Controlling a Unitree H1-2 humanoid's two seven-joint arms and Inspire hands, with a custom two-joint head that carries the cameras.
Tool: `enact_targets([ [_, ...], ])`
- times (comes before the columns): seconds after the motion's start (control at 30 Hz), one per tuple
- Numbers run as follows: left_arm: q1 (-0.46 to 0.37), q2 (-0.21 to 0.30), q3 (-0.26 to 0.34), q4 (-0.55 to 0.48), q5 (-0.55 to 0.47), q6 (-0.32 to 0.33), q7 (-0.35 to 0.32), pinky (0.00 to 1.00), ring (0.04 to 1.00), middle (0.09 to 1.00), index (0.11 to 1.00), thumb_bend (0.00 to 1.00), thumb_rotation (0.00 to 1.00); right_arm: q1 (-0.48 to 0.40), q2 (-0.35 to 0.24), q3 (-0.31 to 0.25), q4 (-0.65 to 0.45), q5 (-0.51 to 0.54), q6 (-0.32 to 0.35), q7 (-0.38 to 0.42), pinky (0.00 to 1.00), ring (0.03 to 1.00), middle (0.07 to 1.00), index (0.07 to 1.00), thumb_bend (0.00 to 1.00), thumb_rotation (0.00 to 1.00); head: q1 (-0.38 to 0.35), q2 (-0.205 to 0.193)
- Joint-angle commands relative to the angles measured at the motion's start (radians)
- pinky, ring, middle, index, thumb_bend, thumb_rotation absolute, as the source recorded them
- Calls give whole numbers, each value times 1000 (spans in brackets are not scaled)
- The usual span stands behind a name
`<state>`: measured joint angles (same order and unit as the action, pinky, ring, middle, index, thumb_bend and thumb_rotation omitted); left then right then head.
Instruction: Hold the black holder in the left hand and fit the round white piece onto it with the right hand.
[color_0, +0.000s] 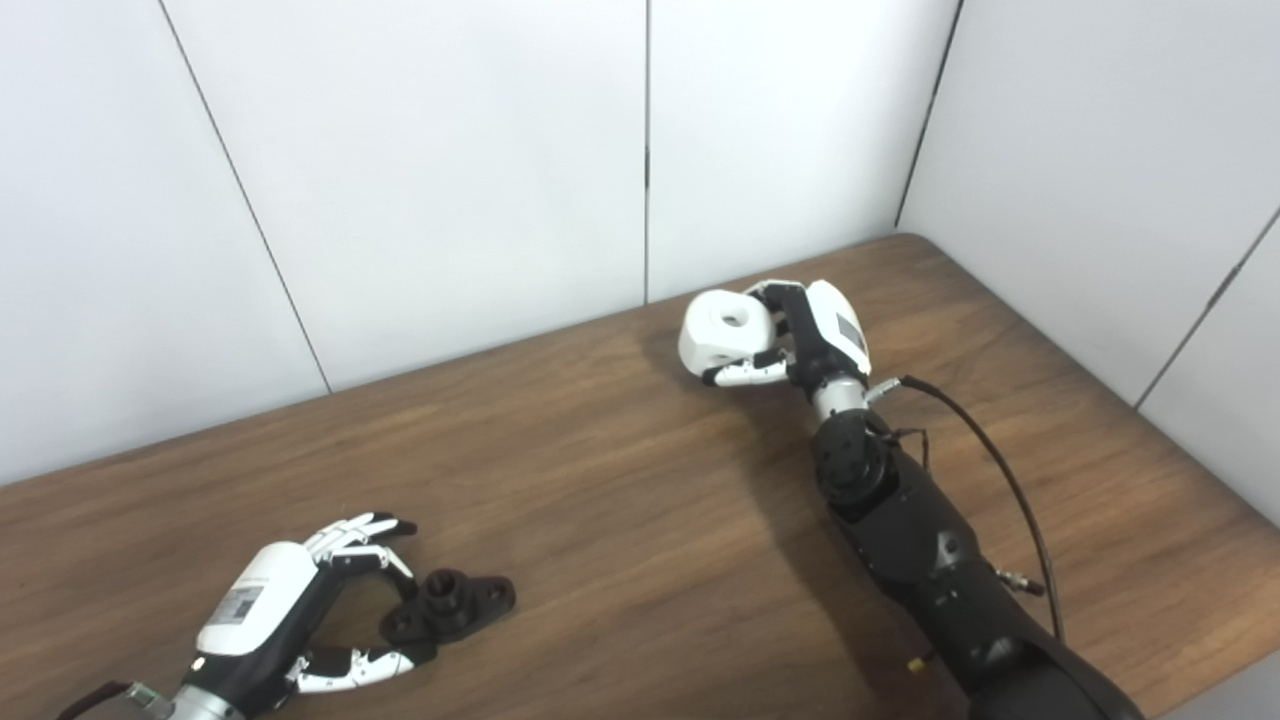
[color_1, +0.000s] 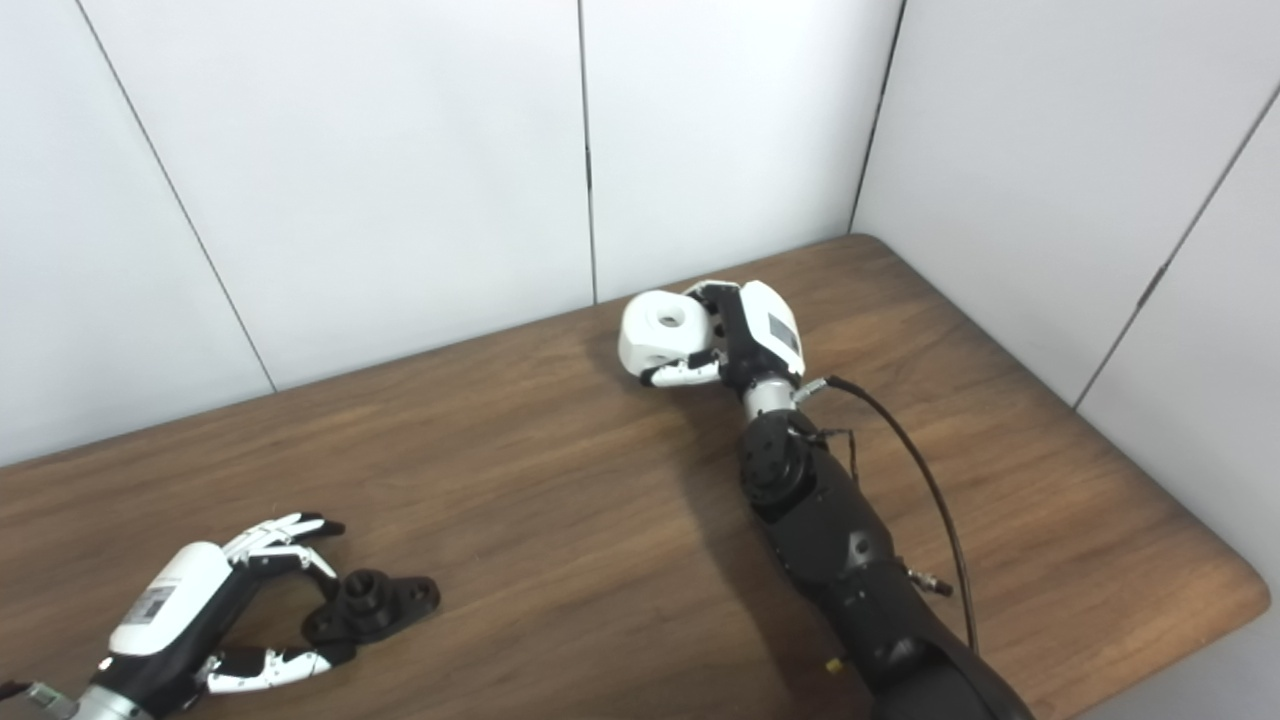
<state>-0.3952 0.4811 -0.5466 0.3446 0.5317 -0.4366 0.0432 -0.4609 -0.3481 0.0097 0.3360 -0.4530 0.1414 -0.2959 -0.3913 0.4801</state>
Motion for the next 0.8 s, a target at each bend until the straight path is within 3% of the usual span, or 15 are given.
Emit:
enact_targets([
  [0.0, 71, 40, -44, 46, 84, 37, -116, 862, 890, 839, 484, 522, 49, -39, -17, 17, -92, -25, 19, 33, 621, 733, 733, 480, 520, 139, -1, 1],
  [0.1, 64, 32, -45, 60, 96, 37, -109, 863, 895, 843, 484, 522, 50, -44, -15, 44, -174, -49, 81, 93, 622, 746, 736, 481, 519, 139, -1, 1],
  [0.13, 62, 30, -46, 63, 97, 44, -114, 864, 897, 844, 484, 522, 50, -46, -14, 60, -212, -57, 98, 122, 621, 747, 735, 480, 519, 139, 34, 15],
  [0.4, 49, 3, -49, 99, 96, 49, -111, 925, 933, 866, 485, 523, 51, -51, 11, 142, -389, -102, 180, 271, 602, 735, 723, 480, 522, 134, 106, 33],
  [0.77, 31, -41, -66, 131, 133, 65, -88, 926, 944, 871, 484, 524, 56, -15, 29, 208, -474, -105, 156, 397, 630, 744, 729, 481, 521, 137, 243, 80],
])
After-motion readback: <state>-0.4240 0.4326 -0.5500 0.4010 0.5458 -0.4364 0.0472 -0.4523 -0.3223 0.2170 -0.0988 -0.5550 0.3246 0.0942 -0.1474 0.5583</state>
